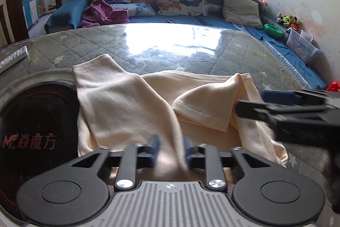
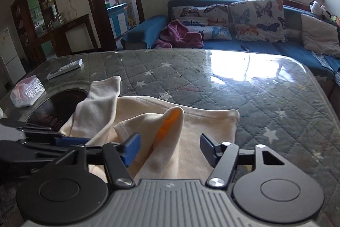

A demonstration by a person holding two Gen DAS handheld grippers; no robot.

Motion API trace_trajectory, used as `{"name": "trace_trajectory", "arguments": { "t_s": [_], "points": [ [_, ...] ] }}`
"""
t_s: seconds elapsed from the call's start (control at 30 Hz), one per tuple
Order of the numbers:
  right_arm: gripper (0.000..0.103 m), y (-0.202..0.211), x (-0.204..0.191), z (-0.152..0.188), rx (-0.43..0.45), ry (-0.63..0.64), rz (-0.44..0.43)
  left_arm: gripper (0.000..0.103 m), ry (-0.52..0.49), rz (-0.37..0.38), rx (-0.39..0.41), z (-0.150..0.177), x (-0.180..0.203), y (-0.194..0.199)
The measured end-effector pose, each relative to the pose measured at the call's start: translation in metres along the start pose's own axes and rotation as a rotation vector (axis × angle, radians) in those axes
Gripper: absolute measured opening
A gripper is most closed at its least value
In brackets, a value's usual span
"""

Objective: Fold clothes
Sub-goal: 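Close the left gripper on the sweatshirt while the right gripper grasps its hem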

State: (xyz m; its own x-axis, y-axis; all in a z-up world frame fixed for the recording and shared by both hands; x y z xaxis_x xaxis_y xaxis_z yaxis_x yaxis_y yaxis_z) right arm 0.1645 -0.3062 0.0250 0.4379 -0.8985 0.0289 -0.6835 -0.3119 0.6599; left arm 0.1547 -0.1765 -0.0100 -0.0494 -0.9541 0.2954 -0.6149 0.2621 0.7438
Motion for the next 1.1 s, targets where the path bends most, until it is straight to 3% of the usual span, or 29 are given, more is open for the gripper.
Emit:
{"name": "trace_trajectory", "arguments": {
  "t_s": [0.07,0.2,0.3,0.5,0.7,0.77,0.9,0.93,1.1],
  "points": [
    [0.051,-0.012,-0.001,-0.001,-0.010,-0.008,-0.018,0.009,0.011,0.005,0.015,0.000,-0.005,0.007],
    [0.021,-0.025,-0.001,0.001,-0.028,-0.020,-0.027,0.004,0.034,0.016,0.045,0.001,-0.014,0.021],
    [0.012,-0.014,0.001,0.004,0.008,-0.038,0.001,0.003,0.052,0.025,0.067,0.002,-0.021,0.032],
    [0.010,0.037,0.015,0.013,0.095,-0.057,0.104,0.001,0.112,0.012,0.100,0.015,-0.049,0.060],
    [0.010,0.098,0.027,0.032,0.172,-0.099,0.207,0.003,0.137,0.030,0.087,0.027,-0.050,0.071],
    [0.010,0.120,0.031,0.049,0.179,-0.118,0.251,0.009,0.121,0.042,0.100,0.023,-0.039,0.073],
    [0.010,0.145,0.033,0.079,0.168,-0.125,0.327,0.048,0.079,0.066,0.137,0.013,-0.012,0.074],
    [0.010,0.150,0.033,0.091,0.156,-0.136,0.342,0.053,0.066,0.064,0.139,0.009,-0.005,0.071],
    [0.010,0.158,0.038,0.132,0.107,-0.232,0.371,0.048,-0.023,-0.017,0.091,0.007,0.017,0.030]
  ]
}}
Point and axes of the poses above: each gripper's, at about its wrist camera, not at the fingertips, and y roughly against the way its jaws point, x to its right, z to its underside, the point moved 6 cm from there along -y, roughly the way its jaws point, and after that the axes turned 13 degrees about y, right-handed, at the moved point
